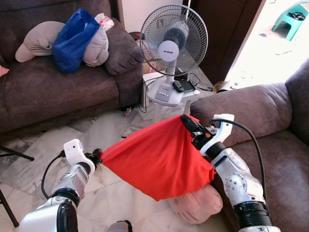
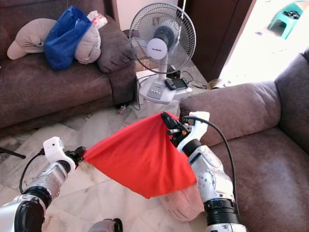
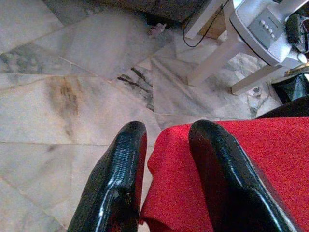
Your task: Move the pillow to the sofa from floor
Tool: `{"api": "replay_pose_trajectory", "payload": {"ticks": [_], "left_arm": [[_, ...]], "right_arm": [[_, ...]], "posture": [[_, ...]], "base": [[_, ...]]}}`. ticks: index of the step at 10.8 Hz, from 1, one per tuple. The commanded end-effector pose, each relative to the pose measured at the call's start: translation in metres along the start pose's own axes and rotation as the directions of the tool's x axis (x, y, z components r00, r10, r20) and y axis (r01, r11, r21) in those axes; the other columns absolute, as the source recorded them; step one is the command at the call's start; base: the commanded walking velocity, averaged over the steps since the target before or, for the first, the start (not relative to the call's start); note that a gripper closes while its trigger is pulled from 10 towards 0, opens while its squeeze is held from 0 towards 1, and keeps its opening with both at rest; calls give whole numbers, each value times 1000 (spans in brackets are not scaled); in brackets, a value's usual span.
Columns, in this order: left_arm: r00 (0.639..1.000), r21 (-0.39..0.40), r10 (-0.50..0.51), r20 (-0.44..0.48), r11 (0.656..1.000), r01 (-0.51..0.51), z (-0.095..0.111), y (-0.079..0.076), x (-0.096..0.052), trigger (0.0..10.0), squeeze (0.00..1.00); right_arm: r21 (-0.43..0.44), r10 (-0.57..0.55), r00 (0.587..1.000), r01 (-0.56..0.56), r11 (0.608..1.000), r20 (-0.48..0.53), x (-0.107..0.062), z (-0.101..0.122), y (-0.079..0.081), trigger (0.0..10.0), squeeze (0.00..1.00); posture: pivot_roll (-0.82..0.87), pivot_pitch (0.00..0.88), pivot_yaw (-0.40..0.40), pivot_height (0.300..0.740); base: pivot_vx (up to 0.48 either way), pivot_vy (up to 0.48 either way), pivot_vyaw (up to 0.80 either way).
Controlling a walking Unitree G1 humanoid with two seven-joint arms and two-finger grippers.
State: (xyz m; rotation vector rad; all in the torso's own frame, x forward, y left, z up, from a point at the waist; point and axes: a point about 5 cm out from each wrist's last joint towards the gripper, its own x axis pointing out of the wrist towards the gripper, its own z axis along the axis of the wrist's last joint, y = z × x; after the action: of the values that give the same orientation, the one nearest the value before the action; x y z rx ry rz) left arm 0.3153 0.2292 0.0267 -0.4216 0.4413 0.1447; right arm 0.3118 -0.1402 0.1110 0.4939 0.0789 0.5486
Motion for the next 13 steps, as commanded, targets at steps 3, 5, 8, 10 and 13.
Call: {"api": "replay_pose_trajectory", "payload": {"ticks": [3, 5, 8, 10, 13], "left_arm": [[999, 63, 18, -42, 998, -16, -10, 8, -4, 0, 0], [999, 214, 34, -20, 976, -29, -9, 4, -3, 10000, 0], [996, 205, 50, 71, 977, -63, -1, 5, -4, 10000, 1000], [987, 207, 54, 150, 975, -85, 7, 6, -5, 10000, 1000], [983, 176, 14, 186, 983, -48, 3, 0, -6, 10000, 1000]], "right_arm": [[-43, 15, 997, -12, 999, 72, 3, 19, 3, 10000, 0], [-47, 12, 997, -9, 999, 72, 2, 19, 3, 10000, 0], [-44, 8, 997, -5, 999, 75, 2, 18, 3, 10000, 0], [-42, 8, 997, -5, 999, 77, 2, 18, 2, 10000, 0], [-42, 11, 997, -8, 999, 72, 3, 16, 4, 10000, 0]], "posture": [[13, 55, -62, 740], [11, 57, -60, 740], [14, 58, -58, 740], [18, 59, -58, 740], [20, 60, -58, 740]], "base": [[0, 0, 0], [0, 0, 0], [0, 0, 0], [0, 0, 0], [0, 0, 0]]}}
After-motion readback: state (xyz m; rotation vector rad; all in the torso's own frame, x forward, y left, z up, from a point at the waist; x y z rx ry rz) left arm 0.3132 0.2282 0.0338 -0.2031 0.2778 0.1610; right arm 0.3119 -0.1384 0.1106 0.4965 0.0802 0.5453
